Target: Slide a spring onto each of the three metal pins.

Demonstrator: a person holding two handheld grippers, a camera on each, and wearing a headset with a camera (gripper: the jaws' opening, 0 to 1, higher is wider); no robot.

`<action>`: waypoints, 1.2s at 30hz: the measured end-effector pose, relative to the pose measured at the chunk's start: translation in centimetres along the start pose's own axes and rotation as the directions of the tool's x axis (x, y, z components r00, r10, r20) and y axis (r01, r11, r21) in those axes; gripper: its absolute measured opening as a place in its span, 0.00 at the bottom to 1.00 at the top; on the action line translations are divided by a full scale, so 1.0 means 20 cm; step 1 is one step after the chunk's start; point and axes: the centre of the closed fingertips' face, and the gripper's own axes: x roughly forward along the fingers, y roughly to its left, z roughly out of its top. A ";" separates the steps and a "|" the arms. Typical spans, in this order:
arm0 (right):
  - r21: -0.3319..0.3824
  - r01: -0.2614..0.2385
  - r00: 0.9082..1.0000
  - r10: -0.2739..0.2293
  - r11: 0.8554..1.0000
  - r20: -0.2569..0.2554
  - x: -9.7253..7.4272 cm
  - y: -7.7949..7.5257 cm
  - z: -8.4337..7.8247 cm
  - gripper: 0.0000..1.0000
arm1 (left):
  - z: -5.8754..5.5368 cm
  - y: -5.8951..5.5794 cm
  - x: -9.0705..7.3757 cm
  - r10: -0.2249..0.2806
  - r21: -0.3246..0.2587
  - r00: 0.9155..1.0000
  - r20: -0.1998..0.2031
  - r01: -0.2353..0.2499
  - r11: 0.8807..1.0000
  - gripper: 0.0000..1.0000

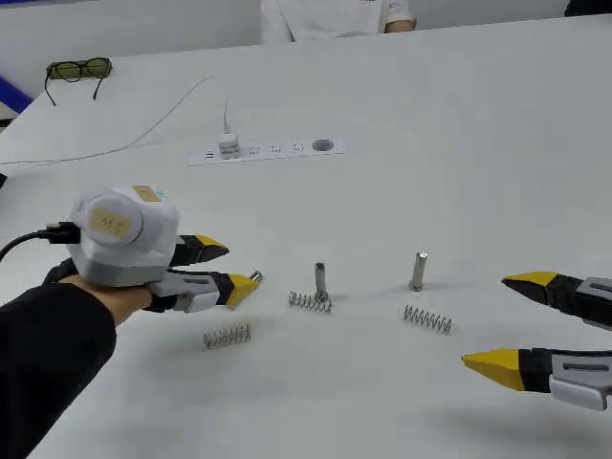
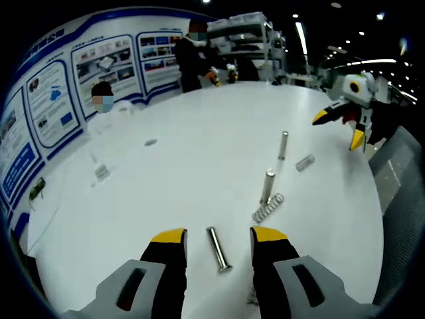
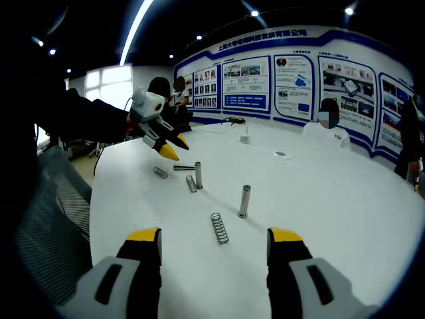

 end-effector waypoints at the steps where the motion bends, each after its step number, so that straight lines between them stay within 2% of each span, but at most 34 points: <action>1: 0.000 0.001 1.000 -0.001 1.000 0.000 0.00 0.00 0.00 0.66 | -0.01 0.00 0.01 0.002 -0.001 1.000 -0.011 -0.002 1.000 0.39; 10: 0.005 0.003 1.000 -0.003 1.000 -0.006 0.00 0.00 -0.01 0.65 | -0.04 0.05 0.08 0.021 -0.018 0.995 -0.100 -0.022 1.000 0.31; 15: 0.008 0.005 1.000 -0.005 1.000 -0.008 0.00 0.00 -0.02 0.65 | -0.06 0.04 0.11 0.017 -0.012 0.989 -0.146 -0.019 1.000 0.27; 24: 0.007 0.006 1.000 -0.006 1.000 -0.014 0.00 0.00 -0.03 0.65 | -0.08 0.03 0.15 0.007 -0.018 0.972 -0.236 -0.012 1.000 0.21; 30: 0.009 0.011 1.000 -0.011 1.000 -0.013 -0.01 0.00 -0.04 0.65 | -0.11 0.04 0.17 0.009 -0.032 0.955 -0.296 -0.019 0.999 0.19; 36: 0.012 0.012 1.000 -0.011 1.000 -0.017 -0.01 0.00 -0.05 0.65 | -0.11 0.03 0.18 0.002 -0.034 0.944 -0.331 -0.014 0.999 0.15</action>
